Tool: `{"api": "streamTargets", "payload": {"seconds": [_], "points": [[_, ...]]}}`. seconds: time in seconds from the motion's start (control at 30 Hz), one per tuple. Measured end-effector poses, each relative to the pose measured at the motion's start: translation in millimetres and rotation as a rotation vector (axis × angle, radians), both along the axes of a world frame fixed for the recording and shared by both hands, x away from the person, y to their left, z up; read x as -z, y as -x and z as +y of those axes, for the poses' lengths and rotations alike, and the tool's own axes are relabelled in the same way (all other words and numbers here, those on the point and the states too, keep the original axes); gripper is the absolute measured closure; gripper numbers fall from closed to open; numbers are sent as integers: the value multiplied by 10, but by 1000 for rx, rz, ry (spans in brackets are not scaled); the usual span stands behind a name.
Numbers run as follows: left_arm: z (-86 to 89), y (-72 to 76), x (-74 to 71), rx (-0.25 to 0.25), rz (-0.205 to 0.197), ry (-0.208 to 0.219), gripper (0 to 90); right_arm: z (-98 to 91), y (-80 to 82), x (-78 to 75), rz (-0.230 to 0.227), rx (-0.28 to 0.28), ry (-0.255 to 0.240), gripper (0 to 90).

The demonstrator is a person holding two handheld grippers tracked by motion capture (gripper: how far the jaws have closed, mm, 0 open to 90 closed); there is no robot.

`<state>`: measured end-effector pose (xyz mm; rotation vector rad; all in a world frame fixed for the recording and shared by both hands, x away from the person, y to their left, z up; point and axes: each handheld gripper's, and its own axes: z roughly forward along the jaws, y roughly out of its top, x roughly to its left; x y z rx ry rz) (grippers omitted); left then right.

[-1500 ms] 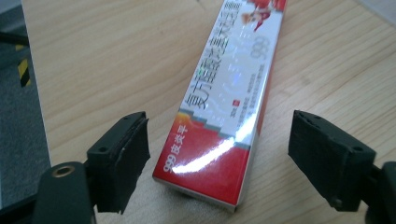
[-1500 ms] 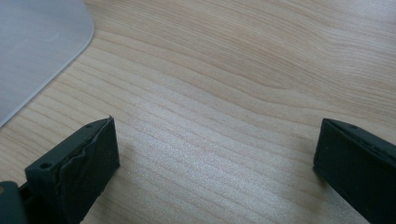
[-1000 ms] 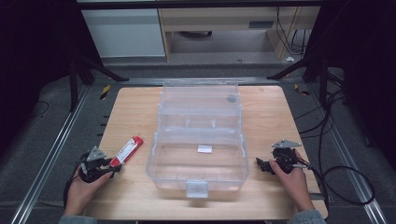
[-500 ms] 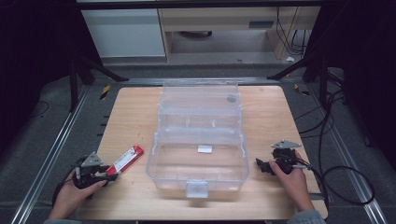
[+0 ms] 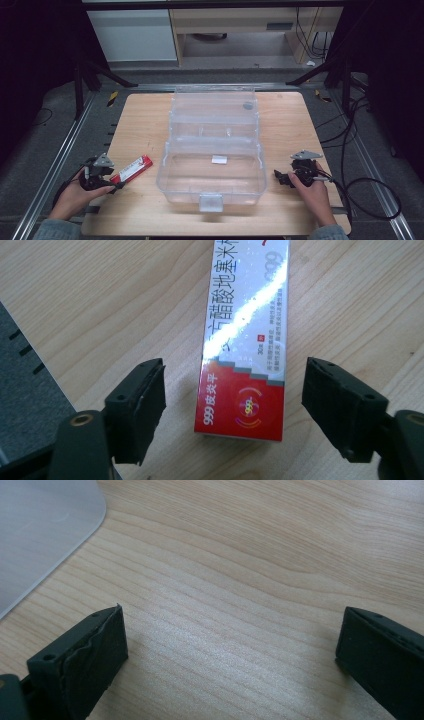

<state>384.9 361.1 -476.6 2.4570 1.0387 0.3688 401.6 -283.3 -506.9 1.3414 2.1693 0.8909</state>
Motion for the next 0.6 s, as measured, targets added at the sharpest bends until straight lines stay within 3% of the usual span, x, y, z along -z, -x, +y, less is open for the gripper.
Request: {"api": "streamTargets", "payload": {"seconds": [0.03,0.07,0.2,0.33,0.47,0.6], "points": [[0,0,0,0,0,0,238,0,0,0,0,0,0,5],[-34,-47,-16,10,9,-38,240,1,1,-1,1,1,-1,5],[-74,-111,-41,51,51,-94,288,0,0,0,0,0,0,5],[-103,-127,-66,76,83,-95,326,0,1,0,1,0,0,5],[-136,-168,-50,97,116,-144,380,1,1,0,1,1,-1,5],[-144,-194,-42,94,134,-135,410,0,1,0,0,0,0,5]]}}
